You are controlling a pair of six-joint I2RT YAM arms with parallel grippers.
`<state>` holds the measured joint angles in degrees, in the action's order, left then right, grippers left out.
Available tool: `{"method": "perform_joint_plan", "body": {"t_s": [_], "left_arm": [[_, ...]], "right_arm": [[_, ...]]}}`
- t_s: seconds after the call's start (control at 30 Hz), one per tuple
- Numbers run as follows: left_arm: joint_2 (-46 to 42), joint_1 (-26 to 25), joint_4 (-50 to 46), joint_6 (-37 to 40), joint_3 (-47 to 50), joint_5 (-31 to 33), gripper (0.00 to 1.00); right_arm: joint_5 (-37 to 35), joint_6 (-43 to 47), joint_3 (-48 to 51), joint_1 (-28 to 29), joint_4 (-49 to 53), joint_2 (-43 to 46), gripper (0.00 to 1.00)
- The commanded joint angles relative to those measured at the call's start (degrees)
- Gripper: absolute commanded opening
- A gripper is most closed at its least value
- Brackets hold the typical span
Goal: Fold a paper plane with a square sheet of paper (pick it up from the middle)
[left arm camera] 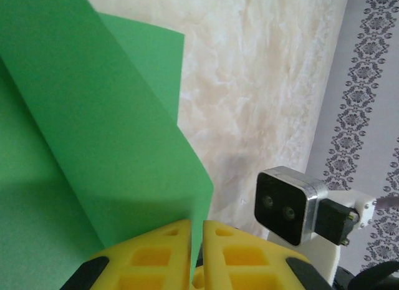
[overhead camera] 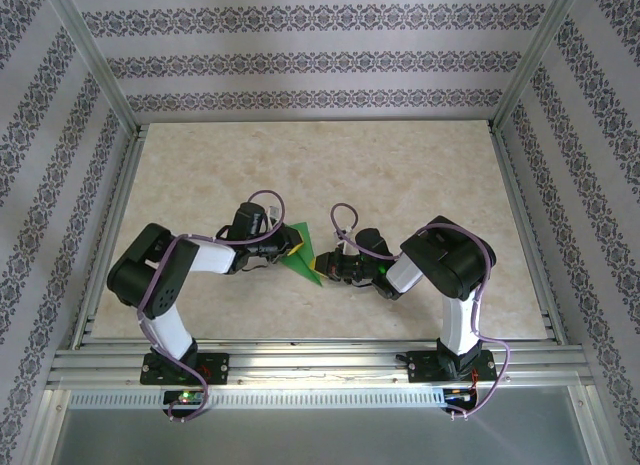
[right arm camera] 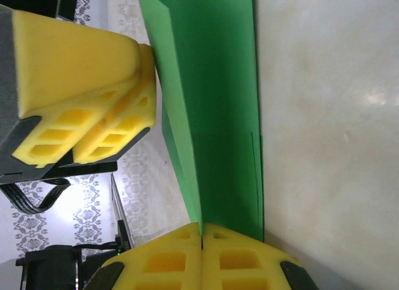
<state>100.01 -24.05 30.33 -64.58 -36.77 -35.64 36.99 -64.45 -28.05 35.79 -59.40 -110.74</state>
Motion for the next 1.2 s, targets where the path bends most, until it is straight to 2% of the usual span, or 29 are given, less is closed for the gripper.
{"method": "perform_joint_plan", "body": {"t_s": [0.0,0.57,0.83,1.17], "left_arm": [[1.37,-0.79,3.65,-1.44,-1.27,-0.91,0.12],[2.37,-0.75,-1.24,-0.09,-3.15,-0.75,0.12],[1.33,-0.73,-3.35,0.46,-2.04,1.76,0.11],[1.38,-0.73,-2.97,1.37,-2.34,1.98,0.12]], "right_arm": [[-1.95,0.51,0.68,-1.21,4.54,-1.06,0.0],[-0.62,1.19,0.37,-2.55,10.76,-2.72,0.0],[-0.78,0.04,0.78,-2.7,10.44,-3.51,0.0],[-2.06,-0.97,1.23,-2.74,10.1,-3.16,0.0]]}}
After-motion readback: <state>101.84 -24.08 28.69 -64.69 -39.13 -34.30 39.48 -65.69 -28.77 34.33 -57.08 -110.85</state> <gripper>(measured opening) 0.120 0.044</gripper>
